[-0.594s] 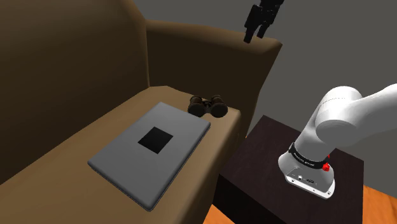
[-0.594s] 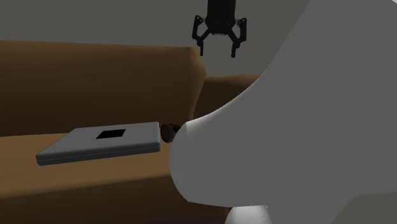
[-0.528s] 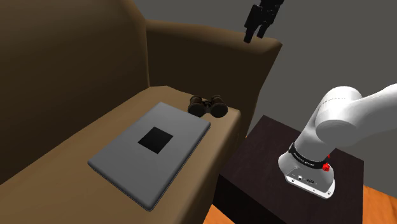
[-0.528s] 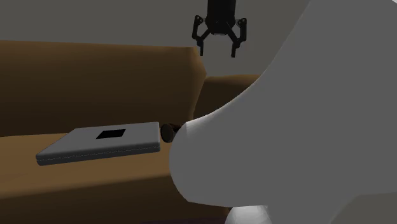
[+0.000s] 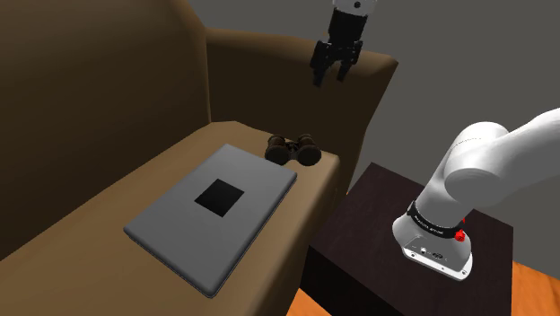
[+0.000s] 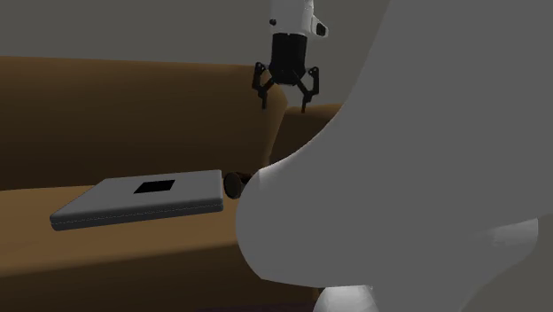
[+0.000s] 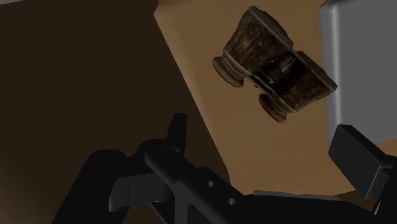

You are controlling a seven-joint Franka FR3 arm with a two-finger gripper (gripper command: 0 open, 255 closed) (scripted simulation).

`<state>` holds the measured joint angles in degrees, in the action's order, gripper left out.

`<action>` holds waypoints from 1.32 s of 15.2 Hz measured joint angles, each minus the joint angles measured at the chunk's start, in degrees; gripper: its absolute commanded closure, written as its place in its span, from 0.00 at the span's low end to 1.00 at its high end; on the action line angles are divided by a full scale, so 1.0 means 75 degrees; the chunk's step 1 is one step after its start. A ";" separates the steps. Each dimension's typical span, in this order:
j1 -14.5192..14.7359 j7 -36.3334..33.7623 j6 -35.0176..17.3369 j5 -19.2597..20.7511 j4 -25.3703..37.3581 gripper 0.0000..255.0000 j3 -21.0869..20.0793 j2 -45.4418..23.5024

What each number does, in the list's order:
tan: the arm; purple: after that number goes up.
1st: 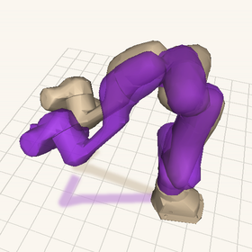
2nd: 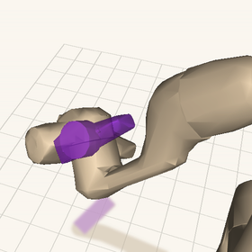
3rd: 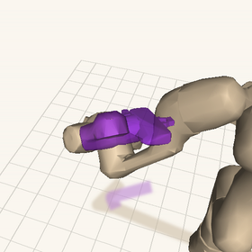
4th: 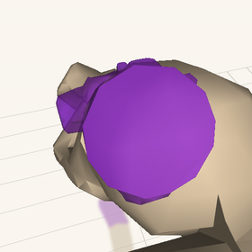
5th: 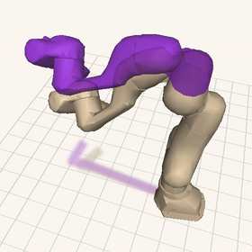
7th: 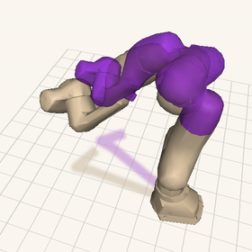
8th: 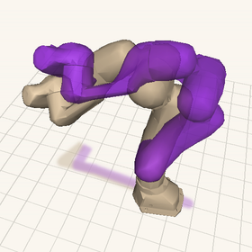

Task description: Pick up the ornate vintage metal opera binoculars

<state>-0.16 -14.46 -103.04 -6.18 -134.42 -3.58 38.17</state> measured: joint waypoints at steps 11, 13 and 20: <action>-0.0099 -0.1843 -0.2087 -0.0861 0.0027 0.00 -0.0635 -0.2655; -0.0093 -0.2167 -0.2445 -0.0995 0.0183 0.00 -0.0734 -0.3239; -0.0077 -0.2622 -0.3355 -0.1278 0.0298 0.00 -0.0844 -0.4423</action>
<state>-0.75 -34.13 -128.20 -15.76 -132.19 -9.91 5.00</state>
